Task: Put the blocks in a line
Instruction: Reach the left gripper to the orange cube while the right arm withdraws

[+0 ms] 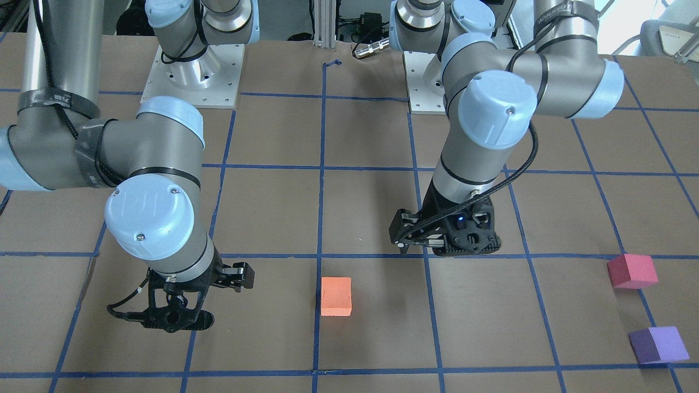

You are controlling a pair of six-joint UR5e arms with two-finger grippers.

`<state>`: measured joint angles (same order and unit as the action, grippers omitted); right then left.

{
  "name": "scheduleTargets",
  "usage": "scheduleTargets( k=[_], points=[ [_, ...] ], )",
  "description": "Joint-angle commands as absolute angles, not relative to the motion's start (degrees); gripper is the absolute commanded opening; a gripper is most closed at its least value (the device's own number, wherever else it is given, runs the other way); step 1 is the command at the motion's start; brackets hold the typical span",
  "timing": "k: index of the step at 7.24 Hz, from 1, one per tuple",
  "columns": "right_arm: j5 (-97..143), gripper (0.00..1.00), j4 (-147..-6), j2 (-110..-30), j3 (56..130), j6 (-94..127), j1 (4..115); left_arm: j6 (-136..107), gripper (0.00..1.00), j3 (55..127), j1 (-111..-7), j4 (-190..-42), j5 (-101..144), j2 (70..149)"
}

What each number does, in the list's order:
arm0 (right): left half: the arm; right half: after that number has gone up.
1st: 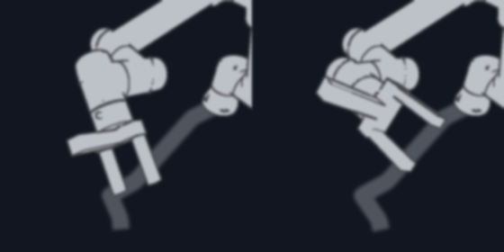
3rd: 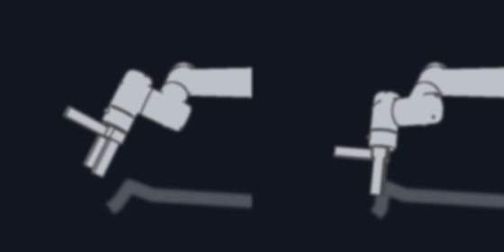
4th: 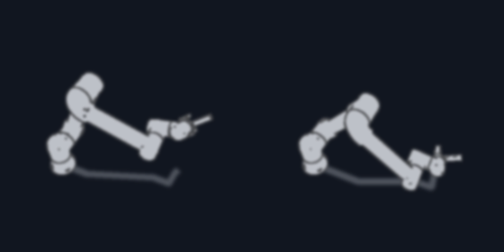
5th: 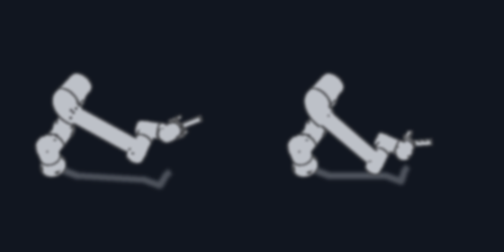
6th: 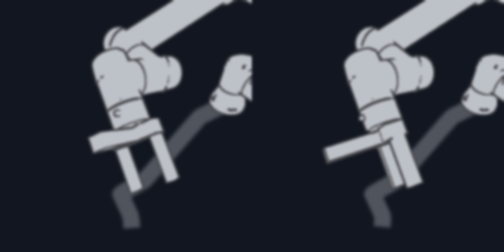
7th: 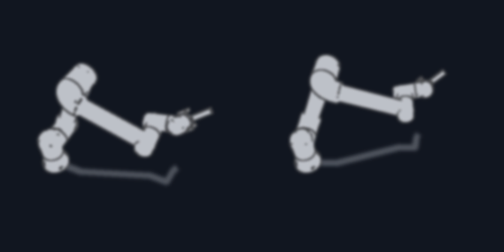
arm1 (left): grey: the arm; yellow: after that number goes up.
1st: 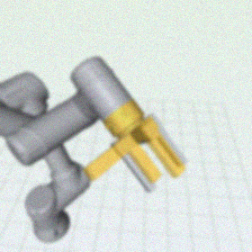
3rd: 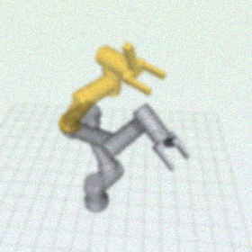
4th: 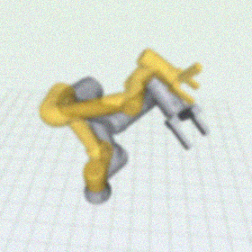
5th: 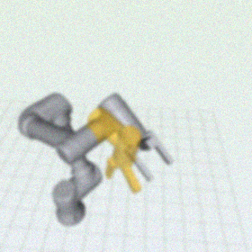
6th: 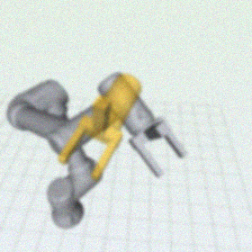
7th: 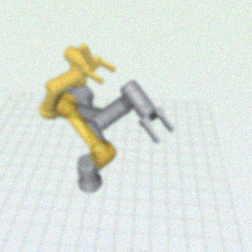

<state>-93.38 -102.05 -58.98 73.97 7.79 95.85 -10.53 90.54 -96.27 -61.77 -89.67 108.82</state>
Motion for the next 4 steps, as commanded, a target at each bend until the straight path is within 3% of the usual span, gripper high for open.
scheduleTargets(
  k=[1, 4],
  points=[
    [-93.52, 1.0, -101.78, -59.77, 74.0, 6.94, 93.79, -15.26, 1.0, 85.8, -102.98, -59.41, -89.65, 117.12],
    [-93.6, 1.0, -100.82, -62.39, 75.05, 6.24, 92.37, -16.78, 1.0, 81.13, -106.08, -59.24, -89.56, 124.96]
  ],
)
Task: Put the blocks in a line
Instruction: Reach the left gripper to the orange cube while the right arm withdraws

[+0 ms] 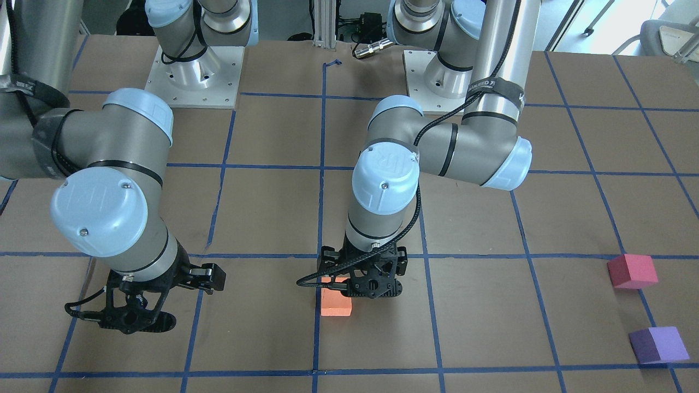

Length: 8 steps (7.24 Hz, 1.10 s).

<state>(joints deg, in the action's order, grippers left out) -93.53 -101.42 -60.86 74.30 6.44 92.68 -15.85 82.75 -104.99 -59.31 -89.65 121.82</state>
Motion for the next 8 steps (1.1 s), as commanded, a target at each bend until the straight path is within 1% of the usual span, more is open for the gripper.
scheduleTargets(
  k=[1, 3, 5, 6, 7, 8],
  points=[
    [-93.95, 1.0, -100.81, -62.92, 75.23, 6.24, 92.29, -16.96, 1.0, 80.95, -106.08, -59.15, -89.65, 126.37],
    [-93.78, 1.0, -101.16, -65.02, 75.5, 6.42, 92.2, -17.4, 1.0, 80.95, -106.43, -59.06, -89.65, 128.66],
    [-93.52, 1.0, -99.06, -71.6, 76.11, 6.42, 92.2, -18.89, 1.0, 80.77, -106.7, -54.43, -89.56, 131.03],
    [-93.52, 1.0, -98.62, -74.33, 76.2, 6.59, 91.94, -18.72, 0.98, 80.86, -106.7, -54.23, -89.65, 131.91],
    [-93.69, 1.0, -94.7, -76.79, 76.29, 6.59, 92.02, -18.63, 0.89, 80.77, -106.7, -54.14, -89.74, 132.27],
    [-93.6, 1.0, -93.96, -77.86, 76.29, 6.5, 92.11, -18.72, 0.86, 80.77, -106.79, -54.14, -89.74, 132.19]
  ],
)
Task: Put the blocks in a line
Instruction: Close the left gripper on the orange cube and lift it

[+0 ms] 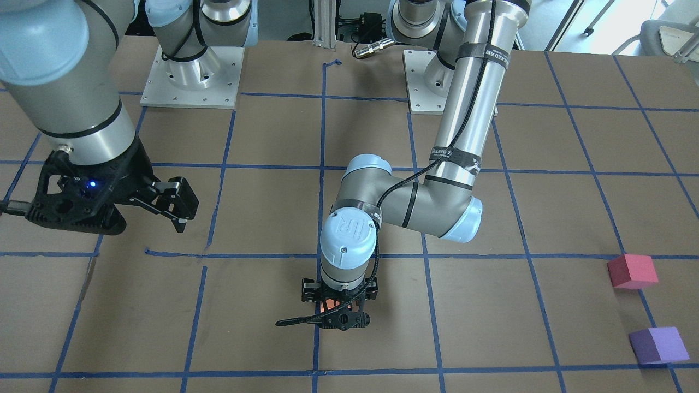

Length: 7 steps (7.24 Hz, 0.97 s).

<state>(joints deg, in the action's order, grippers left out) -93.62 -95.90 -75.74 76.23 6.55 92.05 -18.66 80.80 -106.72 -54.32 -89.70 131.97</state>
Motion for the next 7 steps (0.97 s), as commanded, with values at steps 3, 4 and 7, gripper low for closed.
scheduleTargets(
  k=[3, 4, 7],
  points=[
    [-93.61, 1.0, -93.69, -78.04, 79.09, 6.15, 92.72, -21.18, 0.41, 80.77, -107.49, -54.23, -90.26, 131.84],
    [-93.69, 1.0, -93.52, -79.79, 79.8, 6.5, 92.72, -21.36, 0.26, 80.95, -107.49, -54.23, -90.52, 131.4],
    [-94.22, 1.0, -85.86, -84.99, 82.88, 6.95, 92.2, -21.27, 0.17, 81.56, -106.88, -55.02, -94.54, 128.77]
  ],
)
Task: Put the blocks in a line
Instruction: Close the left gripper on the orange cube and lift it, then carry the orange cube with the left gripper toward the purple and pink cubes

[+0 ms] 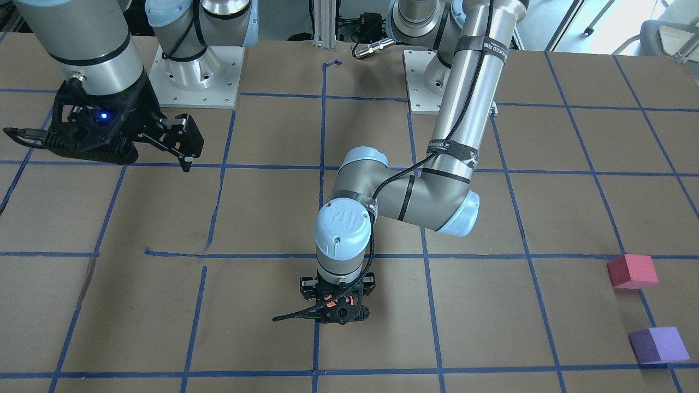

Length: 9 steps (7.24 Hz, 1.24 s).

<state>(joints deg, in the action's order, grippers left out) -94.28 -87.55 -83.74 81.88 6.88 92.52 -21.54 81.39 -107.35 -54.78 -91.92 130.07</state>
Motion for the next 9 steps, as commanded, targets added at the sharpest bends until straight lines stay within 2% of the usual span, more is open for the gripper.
scheduleTargets(
  k=[1, 4, 9],
  points=[
    [-94.22, 1.0, -86.22, -85.08, 82.79, 6.86, 92.28, -21.36, 0.17, 81.82, -103.57, -55.98, -94.31, 127.8],
    [-94.13, 1.0, -86.22, -85.34, 82.88, 6.86, 92.2, -12.63, 0.1, 81.39, -89.77, -63.87, -91.76, 123.67],
    [-94.22, 1.0, -86.22, -85.61, 82.71, 6.85, 92.02, 15.31, 0.0, 84.02, -70.71, -65.3, -94.39, 119.97]
  ],
)
